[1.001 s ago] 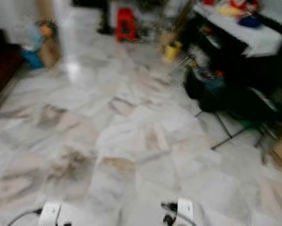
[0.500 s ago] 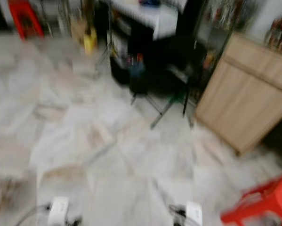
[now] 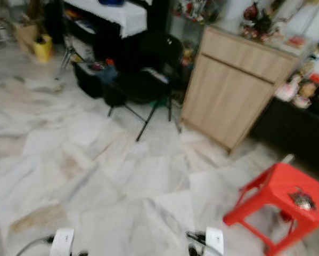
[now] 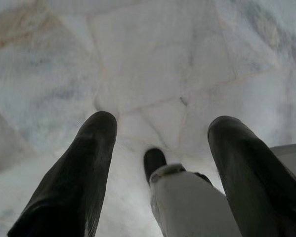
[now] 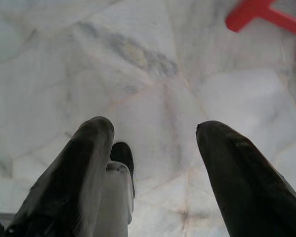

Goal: Hang keys on a hook

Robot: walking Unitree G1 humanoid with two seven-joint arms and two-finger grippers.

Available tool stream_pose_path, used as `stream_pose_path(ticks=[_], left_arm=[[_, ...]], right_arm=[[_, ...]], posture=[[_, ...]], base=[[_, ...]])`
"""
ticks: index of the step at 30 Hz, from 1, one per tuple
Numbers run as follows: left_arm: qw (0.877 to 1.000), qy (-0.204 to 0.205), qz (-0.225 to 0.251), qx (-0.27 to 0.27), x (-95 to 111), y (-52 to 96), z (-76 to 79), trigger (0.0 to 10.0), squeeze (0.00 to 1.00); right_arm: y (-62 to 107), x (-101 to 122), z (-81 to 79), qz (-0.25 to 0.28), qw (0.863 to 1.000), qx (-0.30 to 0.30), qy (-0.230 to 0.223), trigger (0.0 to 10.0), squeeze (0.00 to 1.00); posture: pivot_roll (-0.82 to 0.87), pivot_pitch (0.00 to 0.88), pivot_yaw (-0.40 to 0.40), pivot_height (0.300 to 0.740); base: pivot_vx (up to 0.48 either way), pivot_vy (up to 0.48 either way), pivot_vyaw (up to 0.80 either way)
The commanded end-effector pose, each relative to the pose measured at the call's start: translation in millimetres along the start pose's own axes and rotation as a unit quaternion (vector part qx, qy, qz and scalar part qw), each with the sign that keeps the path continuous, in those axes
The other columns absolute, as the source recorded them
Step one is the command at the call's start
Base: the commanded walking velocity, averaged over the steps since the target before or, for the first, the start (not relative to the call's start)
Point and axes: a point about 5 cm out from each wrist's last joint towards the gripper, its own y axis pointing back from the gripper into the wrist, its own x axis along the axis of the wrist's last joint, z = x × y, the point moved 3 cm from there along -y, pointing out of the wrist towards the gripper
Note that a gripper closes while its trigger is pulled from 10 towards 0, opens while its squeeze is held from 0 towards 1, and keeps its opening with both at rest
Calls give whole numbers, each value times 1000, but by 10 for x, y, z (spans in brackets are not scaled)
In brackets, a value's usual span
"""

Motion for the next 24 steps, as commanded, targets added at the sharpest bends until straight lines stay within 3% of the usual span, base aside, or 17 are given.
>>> stream_pose_path(ticks=[1,6,10,13,24], left_arm=[[1000,-5,-2,-11,4,-9,83,10000,0],[1000,-12,0,-15,9,-11,108,10000,0],[1000,-16,-1,-17,5,-11,116,10000,0],[1000,-22,-3,-18,-13,-6,112,10000,0],[999,-28,-9,-14,-51,2,82,10000,0]], right_arm=[[10,-15,72,-5,1000,-7,7,10000,0],[12,-25,92,-12,1000,-12,26,10000,0],[14,-16,97,-3,1000,-15,13,10000,0],[16,-56,104,-18,999,-19,28,10000,0],[21,-91,104,-22,999,-21,23,10000,0]], posture=[[81,2,-129,732],[76,0,-130,732],[72,0,-128,732],[69,0,-120,732],[71,0,-116,732]], base=[[0,0,0],[0,0,0],[0,-293,0],[0,-304,0],[0,-82,-673]])
